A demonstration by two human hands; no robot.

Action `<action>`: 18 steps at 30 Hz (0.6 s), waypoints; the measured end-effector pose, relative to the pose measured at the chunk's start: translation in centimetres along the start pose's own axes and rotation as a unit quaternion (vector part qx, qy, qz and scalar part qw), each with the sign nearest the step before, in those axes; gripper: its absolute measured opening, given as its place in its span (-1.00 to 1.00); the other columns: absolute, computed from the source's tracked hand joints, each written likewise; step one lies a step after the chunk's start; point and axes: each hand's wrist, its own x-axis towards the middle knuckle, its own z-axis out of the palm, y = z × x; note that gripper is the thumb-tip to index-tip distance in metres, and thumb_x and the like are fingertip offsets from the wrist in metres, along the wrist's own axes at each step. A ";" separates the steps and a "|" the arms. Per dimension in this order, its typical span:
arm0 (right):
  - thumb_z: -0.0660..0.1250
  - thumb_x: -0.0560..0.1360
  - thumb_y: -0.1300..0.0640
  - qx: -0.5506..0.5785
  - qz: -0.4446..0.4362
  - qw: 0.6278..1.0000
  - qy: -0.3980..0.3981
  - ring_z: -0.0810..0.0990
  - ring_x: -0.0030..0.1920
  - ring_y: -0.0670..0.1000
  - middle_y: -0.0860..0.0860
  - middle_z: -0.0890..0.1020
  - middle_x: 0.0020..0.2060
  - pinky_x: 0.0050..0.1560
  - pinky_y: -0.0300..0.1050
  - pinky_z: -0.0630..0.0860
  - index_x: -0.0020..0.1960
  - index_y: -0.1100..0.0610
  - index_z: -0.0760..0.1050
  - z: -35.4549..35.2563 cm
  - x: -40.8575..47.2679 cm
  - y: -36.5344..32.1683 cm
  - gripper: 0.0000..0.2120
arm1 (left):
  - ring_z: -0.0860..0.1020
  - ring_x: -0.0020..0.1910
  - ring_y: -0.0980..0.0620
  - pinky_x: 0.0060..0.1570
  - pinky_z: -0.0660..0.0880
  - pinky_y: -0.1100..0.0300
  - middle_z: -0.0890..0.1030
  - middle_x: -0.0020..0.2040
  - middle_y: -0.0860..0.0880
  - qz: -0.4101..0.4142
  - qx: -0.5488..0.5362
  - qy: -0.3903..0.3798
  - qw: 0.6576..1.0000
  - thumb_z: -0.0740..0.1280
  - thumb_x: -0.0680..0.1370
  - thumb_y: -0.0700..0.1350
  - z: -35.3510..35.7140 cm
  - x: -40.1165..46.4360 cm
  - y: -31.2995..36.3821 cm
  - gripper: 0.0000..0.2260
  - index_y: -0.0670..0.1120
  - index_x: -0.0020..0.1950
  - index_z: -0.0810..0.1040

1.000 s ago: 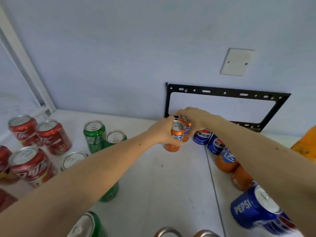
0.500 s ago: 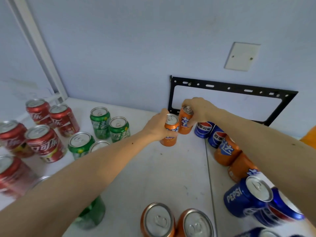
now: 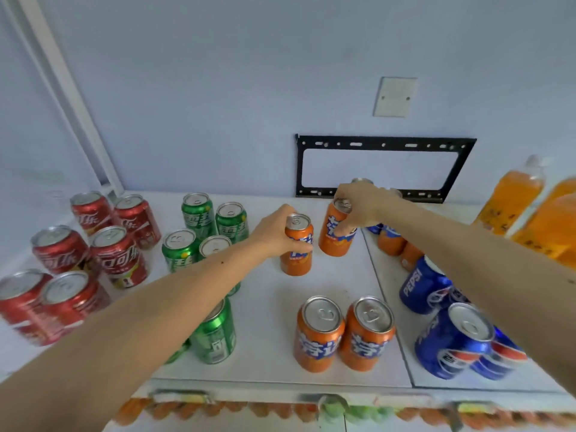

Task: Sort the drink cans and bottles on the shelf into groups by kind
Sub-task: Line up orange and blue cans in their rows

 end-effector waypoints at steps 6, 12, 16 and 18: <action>0.58 0.32 0.06 0.073 0.057 0.995 -0.027 0.60 0.04 0.10 0.09 0.52 0.21 -0.23 -0.17 0.61 0.34 0.11 0.37 3.4 -4.6 -0.7 -0.33 | 0.55 0.09 -0.03 0.04 0.52 0.07 0.58 0.14 -0.06 0.012 0.001 -0.020 1.000 0.61 0.28 -0.12 1.5 -2.6 -0.8 -0.42 -0.07 0.21 0.42; 0.62 0.25 0.03 0.091 0.091 0.992 -0.013 0.55 -0.03 0.04 0.08 0.52 0.19 -0.40 -0.27 0.47 0.30 0.13 0.40 5.6 -7.1 -0.3 -0.29 | 0.54 0.08 -0.02 0.02 0.47 0.10 0.58 0.09 -0.04 0.025 -0.004 -0.025 0.999 0.61 0.28 -0.11 2.7 -3.6 -0.3 -0.45 -0.06 0.16 0.42; 0.60 0.26 -0.03 0.081 0.089 0.993 0.003 0.57 0.08 0.06 0.08 0.55 0.18 -0.13 -0.15 0.60 0.31 0.12 0.40 6.2 -7.5 -0.2 -0.29 | 0.53 0.10 -0.02 0.04 0.48 0.09 0.57 0.10 -0.04 0.022 0.000 -0.035 0.999 0.59 0.31 -0.10 3.0 -3.9 -0.2 -0.45 -0.05 0.18 0.41; 0.58 0.29 -0.06 0.067 0.085 0.994 0.006 0.54 0.14 0.06 0.07 0.55 0.20 0.06 -0.09 0.57 0.33 0.12 0.39 6.5 -7.5 -0.3 -0.29 | 0.53 0.11 -0.02 0.06 0.49 0.08 0.57 0.12 -0.04 0.016 0.003 -0.041 0.999 0.59 0.31 -0.07 2.8 -3.9 -0.2 -0.46 -0.03 0.18 0.41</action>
